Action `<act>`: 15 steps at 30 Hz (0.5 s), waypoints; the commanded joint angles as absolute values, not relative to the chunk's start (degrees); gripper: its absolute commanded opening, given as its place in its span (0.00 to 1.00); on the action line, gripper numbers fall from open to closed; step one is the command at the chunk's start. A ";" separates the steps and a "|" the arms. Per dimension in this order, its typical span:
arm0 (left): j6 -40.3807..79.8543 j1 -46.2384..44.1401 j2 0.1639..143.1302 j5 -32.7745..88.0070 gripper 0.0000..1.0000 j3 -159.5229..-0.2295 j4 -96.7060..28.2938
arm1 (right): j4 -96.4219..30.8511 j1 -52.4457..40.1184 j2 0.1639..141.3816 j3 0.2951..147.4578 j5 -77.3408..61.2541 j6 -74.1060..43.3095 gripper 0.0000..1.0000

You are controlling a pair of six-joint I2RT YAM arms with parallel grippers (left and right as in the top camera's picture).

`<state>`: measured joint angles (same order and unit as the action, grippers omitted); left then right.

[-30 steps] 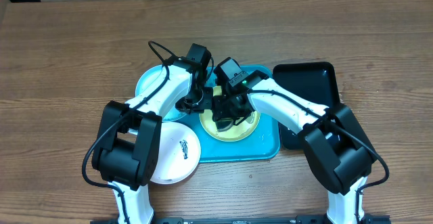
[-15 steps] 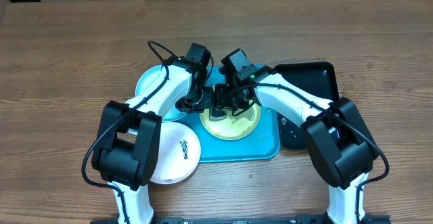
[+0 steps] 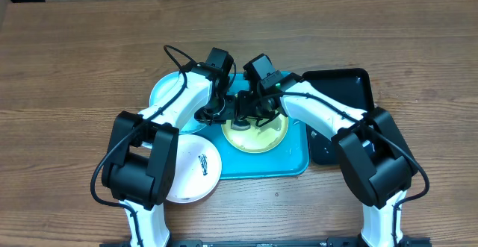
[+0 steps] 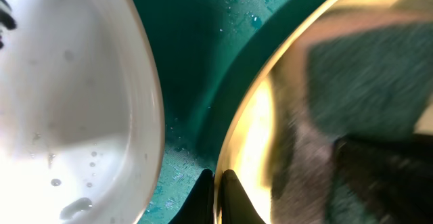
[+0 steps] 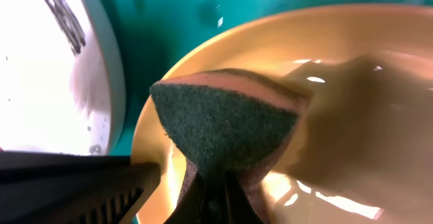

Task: Clean dirty plates on tray and stack at the side
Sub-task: 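Scrub the yellow plate with the sponge while the left gripper holds it, then return the sponge to the black tray and release it with the right gripper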

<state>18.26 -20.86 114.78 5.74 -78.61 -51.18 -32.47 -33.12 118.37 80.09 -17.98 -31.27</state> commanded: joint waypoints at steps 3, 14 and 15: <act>18.20 -21.39 115.98 5.80 0.04 -78.15 -51.72 | -31.62 -29.02 115.61 79.79 -14.11 -31.05 0.04; 18.20 -21.41 115.98 5.82 0.04 -78.15 -51.77 | -35.88 -25.08 106.37 79.90 -13.98 -25.47 0.04; 18.22 -21.39 115.98 5.82 0.04 -78.15 -51.79 | -37.47 -24.16 105.06 79.90 -13.96 -24.40 0.04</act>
